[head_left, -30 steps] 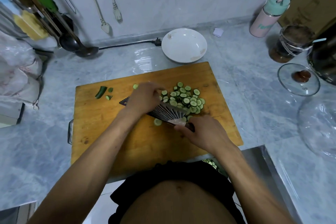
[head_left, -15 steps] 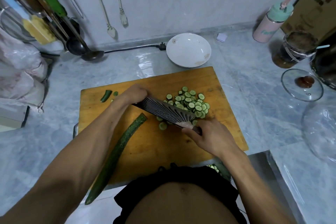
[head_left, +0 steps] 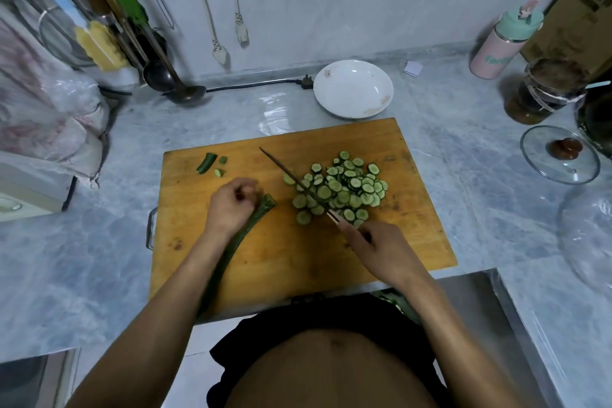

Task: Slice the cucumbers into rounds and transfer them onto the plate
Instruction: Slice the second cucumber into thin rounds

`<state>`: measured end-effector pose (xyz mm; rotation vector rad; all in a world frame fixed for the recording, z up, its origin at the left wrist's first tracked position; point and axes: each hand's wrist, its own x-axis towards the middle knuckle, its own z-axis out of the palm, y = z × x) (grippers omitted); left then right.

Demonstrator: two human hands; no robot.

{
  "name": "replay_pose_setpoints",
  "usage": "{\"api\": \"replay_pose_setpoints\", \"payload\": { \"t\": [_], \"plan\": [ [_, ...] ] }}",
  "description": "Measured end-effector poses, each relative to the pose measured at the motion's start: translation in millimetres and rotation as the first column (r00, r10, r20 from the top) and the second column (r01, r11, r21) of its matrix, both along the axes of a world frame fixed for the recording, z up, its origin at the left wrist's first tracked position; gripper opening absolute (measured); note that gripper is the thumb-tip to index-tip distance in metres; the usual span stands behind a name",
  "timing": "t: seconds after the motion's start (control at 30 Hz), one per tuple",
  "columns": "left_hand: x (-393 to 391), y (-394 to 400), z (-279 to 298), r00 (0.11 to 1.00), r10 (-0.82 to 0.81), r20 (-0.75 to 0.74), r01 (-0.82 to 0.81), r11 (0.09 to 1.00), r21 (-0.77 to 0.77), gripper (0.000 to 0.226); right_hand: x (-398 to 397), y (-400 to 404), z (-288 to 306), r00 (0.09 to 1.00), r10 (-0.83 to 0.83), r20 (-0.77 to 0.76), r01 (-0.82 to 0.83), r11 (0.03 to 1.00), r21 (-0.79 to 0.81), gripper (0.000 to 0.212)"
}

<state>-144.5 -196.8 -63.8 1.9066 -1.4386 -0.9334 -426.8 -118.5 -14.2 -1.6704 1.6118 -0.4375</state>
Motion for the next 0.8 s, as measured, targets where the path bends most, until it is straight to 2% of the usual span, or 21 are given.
{"api": "replay_pose_setpoints", "payload": {
  "t": [0.07, 0.13, 0.23, 0.33, 0.47, 0.67, 0.8],
  "plan": [
    [-8, 23, -7, 0.956, -0.193, 0.222, 0.203, 0.979, -0.023, 0.035, 8, 1, 1, 0.994, -0.040, 0.100, 0.035, 0.998, 0.051, 0.069],
    [-14, 36, -10, 0.927, -0.209, 0.310, 0.243, 0.967, -0.076, 0.043, 17, 0, 3, 0.989, -0.053, 0.140, 0.041, 0.996, 0.084, 0.073],
    [-17, 47, -15, 0.922, -0.153, 0.356, 0.233, 0.953, -0.194, 0.038, 32, 1, 5, 0.990, -0.019, 0.137, 0.000, 0.990, 0.140, 0.078],
    [-20, 52, -17, 0.914, -0.127, 0.386, 0.228, 0.947, -0.228, 0.032, 47, 10, 8, 0.995, 0.013, 0.101, -0.024, 0.994, 0.111, 0.076],
    [-18, 54, -19, 0.878, -0.152, 0.454, 0.262, 0.946, -0.190, 0.033, 58, 21, 9, 0.993, 0.049, 0.109, -0.063, 0.990, 0.124, 0.064],
    [-20, 54, -12, 0.865, -0.139, 0.482, 0.230, 0.964, -0.136, 0.027, 63, 27, 17, 0.995, 0.077, 0.068, -0.086, 0.988, 0.132, 0.062],
    [-22, 53, -7, 0.862, -0.146, 0.486, 0.228, 0.967, -0.114, 0.040, 68, 30, 15, 0.996, 0.072, 0.059, -0.079, 0.991, 0.110, 0.060]
  ]
}}
